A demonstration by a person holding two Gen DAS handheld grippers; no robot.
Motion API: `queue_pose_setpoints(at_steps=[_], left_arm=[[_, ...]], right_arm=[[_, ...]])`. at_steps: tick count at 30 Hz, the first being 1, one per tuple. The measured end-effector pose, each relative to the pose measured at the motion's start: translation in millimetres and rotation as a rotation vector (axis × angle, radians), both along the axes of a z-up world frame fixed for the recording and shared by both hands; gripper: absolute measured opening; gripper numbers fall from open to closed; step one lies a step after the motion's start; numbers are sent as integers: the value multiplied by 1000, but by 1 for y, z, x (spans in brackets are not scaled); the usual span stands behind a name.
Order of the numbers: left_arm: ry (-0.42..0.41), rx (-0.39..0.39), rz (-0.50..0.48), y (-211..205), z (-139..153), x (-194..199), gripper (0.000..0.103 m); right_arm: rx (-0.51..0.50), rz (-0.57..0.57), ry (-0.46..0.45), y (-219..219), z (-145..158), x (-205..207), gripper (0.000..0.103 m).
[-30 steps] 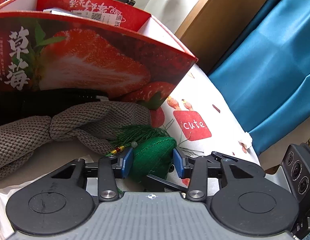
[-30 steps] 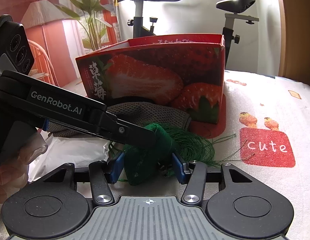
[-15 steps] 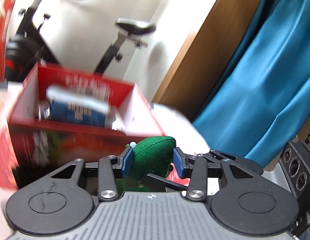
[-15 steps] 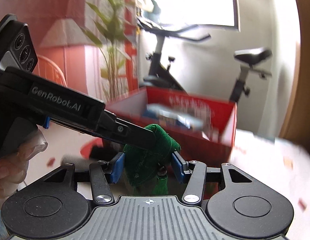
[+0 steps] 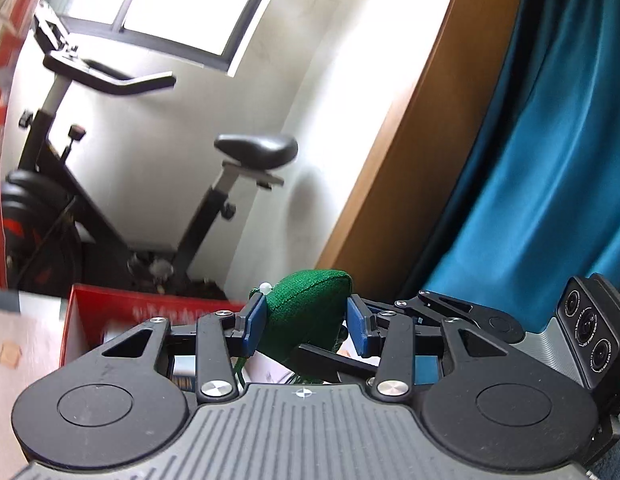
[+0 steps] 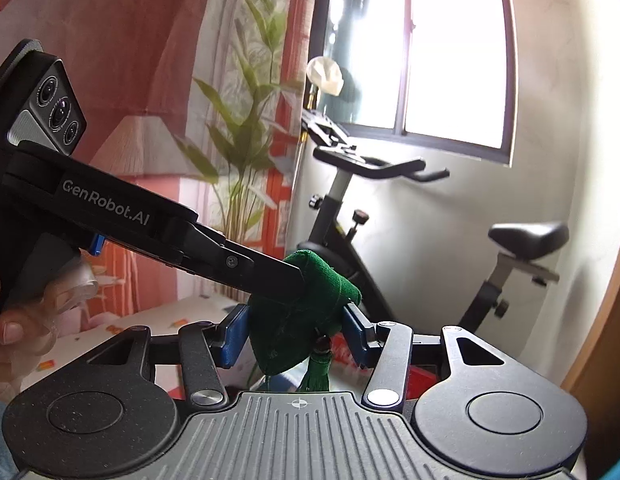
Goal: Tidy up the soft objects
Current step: 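Carry the green pouch into the red box and open both grippers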
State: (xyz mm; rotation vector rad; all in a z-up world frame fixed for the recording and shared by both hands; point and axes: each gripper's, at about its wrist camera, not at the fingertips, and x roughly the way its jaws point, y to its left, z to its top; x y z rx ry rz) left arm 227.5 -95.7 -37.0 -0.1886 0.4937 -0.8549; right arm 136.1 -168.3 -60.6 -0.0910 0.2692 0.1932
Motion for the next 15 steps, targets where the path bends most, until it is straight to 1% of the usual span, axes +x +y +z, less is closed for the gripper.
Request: queue_pose_setpoints(at_steps=[3,6,10,15], left_arm=[[0,-10,-2,-11,-1,15,46],[41,-22,-10,-18,-8,33,46],[96,-3,-21,-37,-34,57,45],[170,41,-28,-58,-75,81,45]], right_arm=[[-28,-9,-21,-8,10,17,47],[-46,-20,-18,-18,10,35,47],[-61,-33,13,-32,-11,55,47],[-43,-52,71,-49,-54,69,47]])
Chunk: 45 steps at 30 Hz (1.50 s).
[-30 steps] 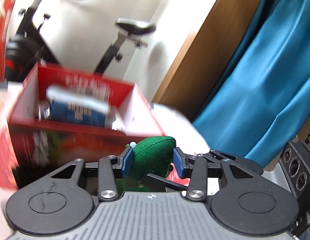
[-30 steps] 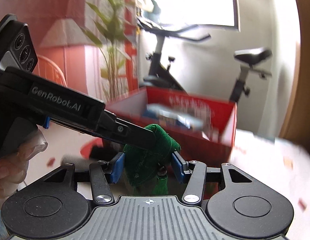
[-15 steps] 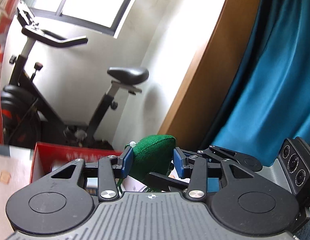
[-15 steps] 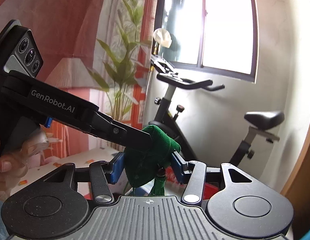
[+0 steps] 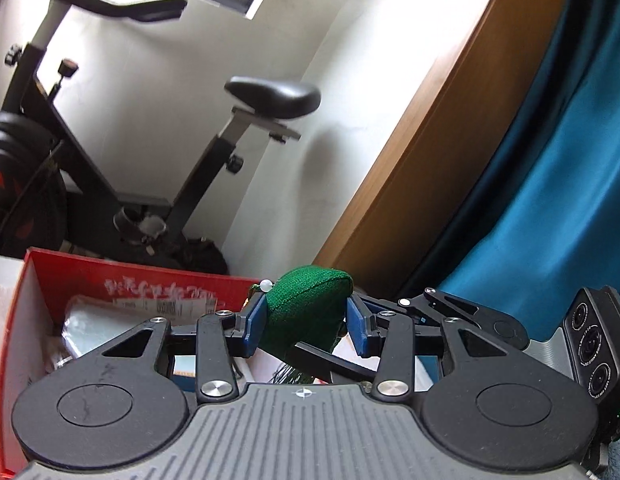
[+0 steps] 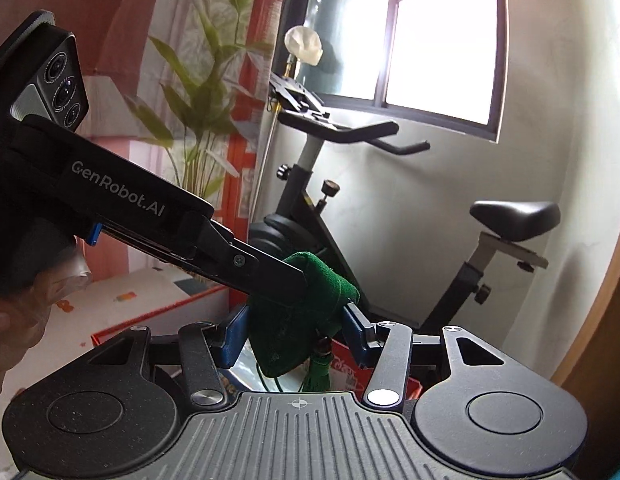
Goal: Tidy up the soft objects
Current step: 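Carry the green pouch into the red box and open both grippers, then withdraw both grippers from the box back toward the pile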
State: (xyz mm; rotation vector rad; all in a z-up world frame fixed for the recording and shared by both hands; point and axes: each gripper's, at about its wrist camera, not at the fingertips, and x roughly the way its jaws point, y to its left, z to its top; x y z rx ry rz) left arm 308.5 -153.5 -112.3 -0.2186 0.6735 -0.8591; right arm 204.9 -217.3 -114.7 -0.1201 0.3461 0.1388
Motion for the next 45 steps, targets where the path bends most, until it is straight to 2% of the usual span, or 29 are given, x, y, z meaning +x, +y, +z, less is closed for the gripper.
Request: queue_pose_setpoints(at_steps=[6,12,16,24,26,27,29,30,32,34,37,45], left_arm=[[62,60,-11,-15,-35,17,45],[42,139,-4,-23,-46,26,44],[8,157,32,-12,-43,26,44],[-111,224,137,29,-21,-1,48],[-157,254,159,40,-15,-12,57],[-196,257,177,45,-13,-17,60],[-226,267,198,57,-8,-27,74],[-241,272,212,61,-6,-33,78],[-263,276,235,72,-1,-43,94],[-280,276,258,83,2,-54,100],[-293,287,293,98,5,-71,103],[-293,310,377,137,1,-115,103]], right_arm=[[23,-27,70,-12,-44,9,46],[66,-74,136,-19,-70,15,46],[76,-121,158,-21,-74,17,46],[78,-153,162,-13,-64,4,49],[87,-164,164,-12,-60,0,55],[88,-172,165,-11,-59,-3,61],[95,-185,159,-9,-56,-11,71],[100,-193,156,-8,-55,-15,76],[108,-202,154,-5,-53,-22,84],[114,-212,149,-2,-51,-29,93],[132,-226,140,3,-49,-39,103],[178,-271,117,14,-42,-66,103]])
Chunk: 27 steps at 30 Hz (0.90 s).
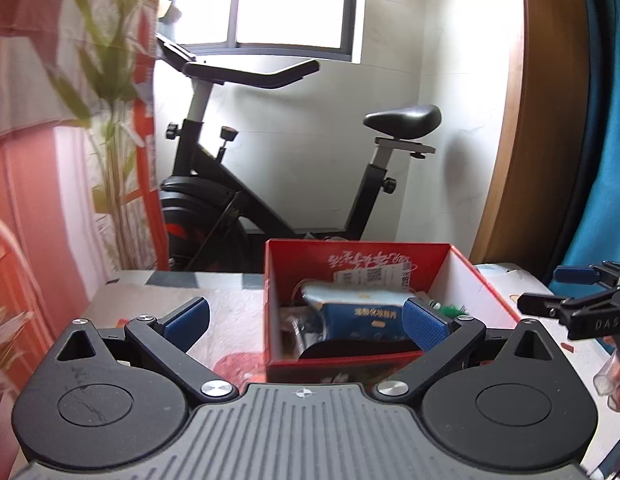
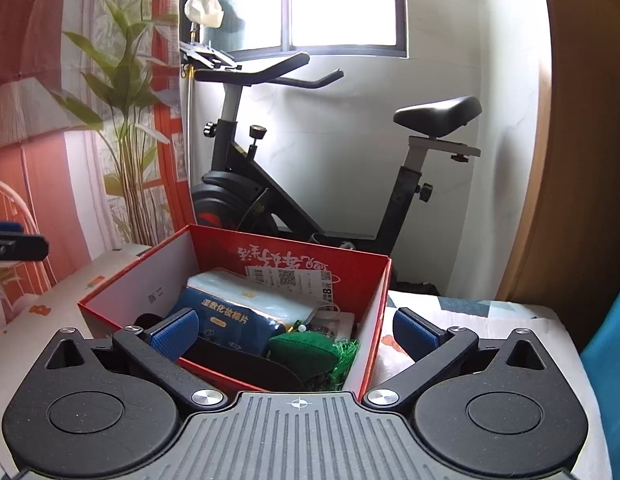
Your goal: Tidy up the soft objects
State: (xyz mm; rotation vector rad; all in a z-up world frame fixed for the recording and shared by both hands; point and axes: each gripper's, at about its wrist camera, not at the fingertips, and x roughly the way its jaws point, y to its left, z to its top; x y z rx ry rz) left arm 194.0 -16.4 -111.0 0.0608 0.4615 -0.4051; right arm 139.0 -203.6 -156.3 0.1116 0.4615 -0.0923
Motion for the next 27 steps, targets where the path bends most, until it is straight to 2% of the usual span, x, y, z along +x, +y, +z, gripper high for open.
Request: queue_pose_setpoints(at_steps=[4,11,14,21,24,27], left_arm=[[31,22,34,18,-11,-20,103],[74,3,102,45,-35,-50,103],[80,11,100,50,-45,-62,103],[166,-14,107,55,-74,-82,103],[213,-15,99,53,-85,-85,103],[225,1,98,51,-94,-87,103]], right_arm=[[-2,0,-11,11,-1,-15,103],[8,7,-1,34,-17,-40,103],[7,5,9,45,-25,-50,103],[34,3,26,68,-47,-69,103],[23,1,48,78,-61,-74,103],[33,15,88,88,-76,-77,103]])
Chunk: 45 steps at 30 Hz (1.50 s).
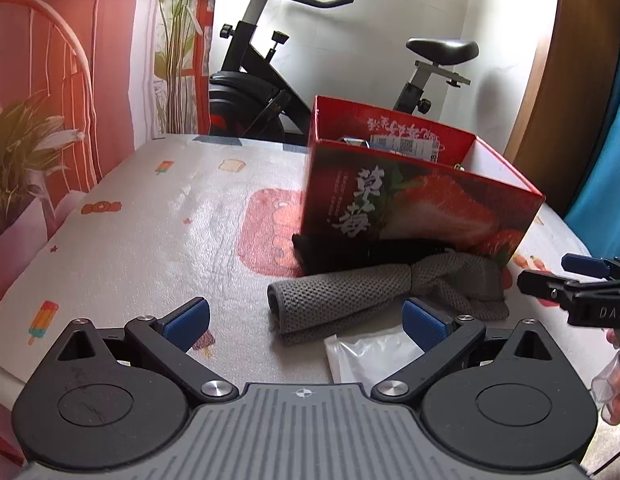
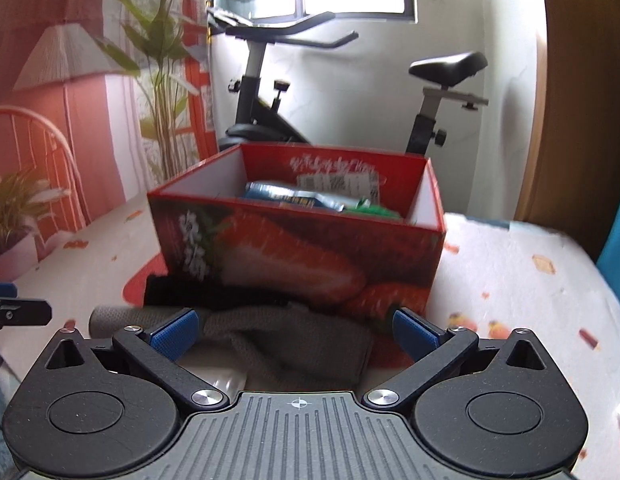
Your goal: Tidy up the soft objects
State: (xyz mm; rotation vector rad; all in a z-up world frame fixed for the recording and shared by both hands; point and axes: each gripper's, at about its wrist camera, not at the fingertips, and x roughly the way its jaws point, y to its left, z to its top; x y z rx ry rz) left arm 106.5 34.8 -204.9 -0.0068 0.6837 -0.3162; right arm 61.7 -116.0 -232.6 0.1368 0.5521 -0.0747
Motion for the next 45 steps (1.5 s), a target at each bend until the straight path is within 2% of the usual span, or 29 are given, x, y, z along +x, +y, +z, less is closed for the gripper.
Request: queue_pose_setpoints(at_steps=[15,23,30,37,41,45], left_arm=[[139,-22,-22,0,-35,5,101],[188,-28,-71,-6,-44,6,75],[259,-30,-106,-15,-58,11,67],[245,-9,-160,-30,-59,15,67],[262,15,-182,-41,-58,22,55],[267,33,-184,-48,-58,27,53]], right_arm=[[3,62,100,23,-52,-5,103],[56,107,143,26,-69,-2,102],[66,134,176,31,-78,5,102],[80,154,188,33,-81,7,102],[88,153,188,32,-81,7,102],[93,154,186,32,-81,7,102]])
